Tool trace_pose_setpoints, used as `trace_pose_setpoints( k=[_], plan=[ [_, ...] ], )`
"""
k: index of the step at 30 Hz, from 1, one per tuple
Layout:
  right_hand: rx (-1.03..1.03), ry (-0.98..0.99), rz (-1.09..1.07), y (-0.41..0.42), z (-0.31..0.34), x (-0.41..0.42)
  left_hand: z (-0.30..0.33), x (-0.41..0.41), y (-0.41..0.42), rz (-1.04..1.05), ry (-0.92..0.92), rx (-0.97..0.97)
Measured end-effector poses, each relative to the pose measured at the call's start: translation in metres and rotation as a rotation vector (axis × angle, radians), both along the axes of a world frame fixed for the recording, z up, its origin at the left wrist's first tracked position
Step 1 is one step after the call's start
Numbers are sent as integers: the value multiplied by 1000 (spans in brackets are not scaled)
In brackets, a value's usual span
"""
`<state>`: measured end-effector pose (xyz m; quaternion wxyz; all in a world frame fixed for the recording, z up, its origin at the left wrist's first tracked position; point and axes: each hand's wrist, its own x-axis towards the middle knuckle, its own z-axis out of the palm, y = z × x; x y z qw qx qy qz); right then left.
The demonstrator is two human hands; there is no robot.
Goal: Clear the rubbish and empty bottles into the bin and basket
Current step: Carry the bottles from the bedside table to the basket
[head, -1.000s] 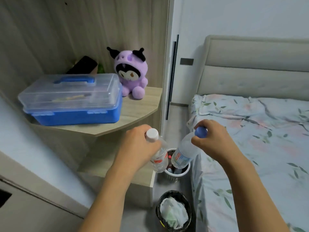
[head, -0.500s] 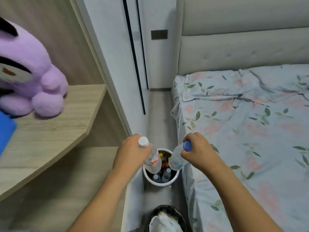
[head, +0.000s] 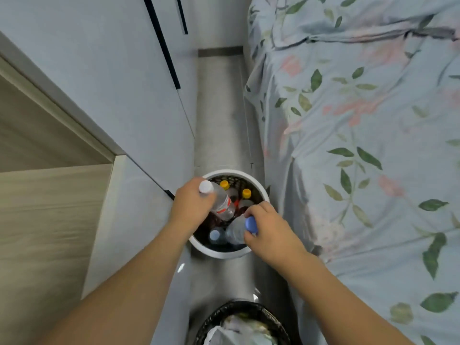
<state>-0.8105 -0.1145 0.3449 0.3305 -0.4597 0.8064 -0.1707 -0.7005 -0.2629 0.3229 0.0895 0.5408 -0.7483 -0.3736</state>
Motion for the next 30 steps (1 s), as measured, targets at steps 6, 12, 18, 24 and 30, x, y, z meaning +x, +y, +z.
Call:
trace_pose_setpoints(
  k=[6, 12, 18, 24, 30],
  plan=[
    [21, -19, 51, -17, -53, 18, -74, -17, -17, -139, -68, 33],
    [124, 49, 116, -37, -107, 27, -134, -21, -27, -359, -280, 36],
    [115, 81, 146, -53, -139, 29, -181, -10, -47, -502, -410, 0],
    [67, 89, 112, -53, -150, 21, -205, -21, -45, -657, -508, -46],
    [58, 126, 82, -42, -151, 25, -208, -20, -38, -701, -563, -89]
  ],
)
